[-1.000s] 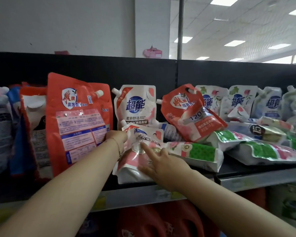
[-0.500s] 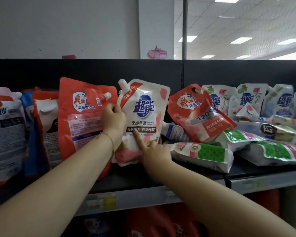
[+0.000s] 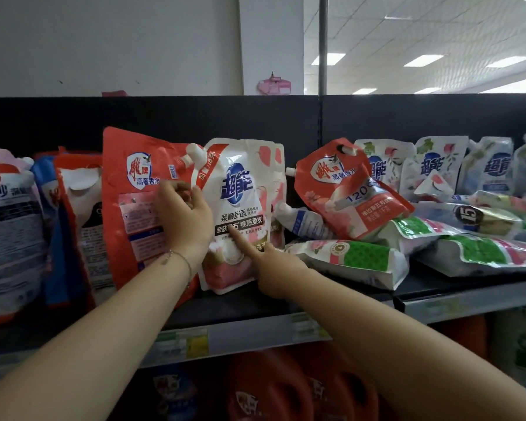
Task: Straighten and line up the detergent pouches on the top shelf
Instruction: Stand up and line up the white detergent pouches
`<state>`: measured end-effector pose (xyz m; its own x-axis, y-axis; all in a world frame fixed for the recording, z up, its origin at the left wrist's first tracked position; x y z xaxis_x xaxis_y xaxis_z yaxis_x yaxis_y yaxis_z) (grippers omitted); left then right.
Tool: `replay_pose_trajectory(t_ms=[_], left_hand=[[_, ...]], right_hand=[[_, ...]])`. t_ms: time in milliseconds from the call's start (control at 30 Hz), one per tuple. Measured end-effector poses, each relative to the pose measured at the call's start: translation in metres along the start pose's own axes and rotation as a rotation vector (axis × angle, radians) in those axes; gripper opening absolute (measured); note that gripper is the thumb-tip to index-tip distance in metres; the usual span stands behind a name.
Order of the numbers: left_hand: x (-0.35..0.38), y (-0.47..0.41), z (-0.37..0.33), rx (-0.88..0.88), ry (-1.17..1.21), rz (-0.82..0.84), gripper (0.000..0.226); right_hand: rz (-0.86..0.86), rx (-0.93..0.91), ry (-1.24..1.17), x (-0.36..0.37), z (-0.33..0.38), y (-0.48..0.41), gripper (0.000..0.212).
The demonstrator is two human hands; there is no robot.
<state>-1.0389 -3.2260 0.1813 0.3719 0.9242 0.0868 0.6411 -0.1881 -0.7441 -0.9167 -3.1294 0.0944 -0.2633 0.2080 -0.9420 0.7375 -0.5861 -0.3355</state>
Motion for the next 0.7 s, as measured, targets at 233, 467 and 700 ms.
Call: replay_pose_trajectory(t_ms=[233,467,700], left_hand=[[0.013,0.026,-0.029,0.368,-0.107,0.221,0.009],[0.056,0.078,-0.023,0.548,-0.295,0.642,0.004],[0.111,0.102,0.016,0.150,-0.598,0.872,0.028]], right_hand=[[-0.221,0.047,0.127,-0.037,-0.013,0.018,0.043],[-0.233,0.150,0.264,-0.058,-0.045,0.046,0.031],[-0.148,0.221,0.463,-0.041,-0.094,0.076,0.042]])
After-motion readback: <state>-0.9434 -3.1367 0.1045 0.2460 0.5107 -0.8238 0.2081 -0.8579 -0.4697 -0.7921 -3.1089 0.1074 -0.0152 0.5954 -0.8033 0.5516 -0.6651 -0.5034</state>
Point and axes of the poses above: each hand's wrist, its own y-axis away from the middle knuckle, its own x-axis out of the palm, z = x × y, the point moved 5 cm from there along -y, towards the middle knuckle, and after that the axes turned 1 degree about x, right-handed, at the moved point
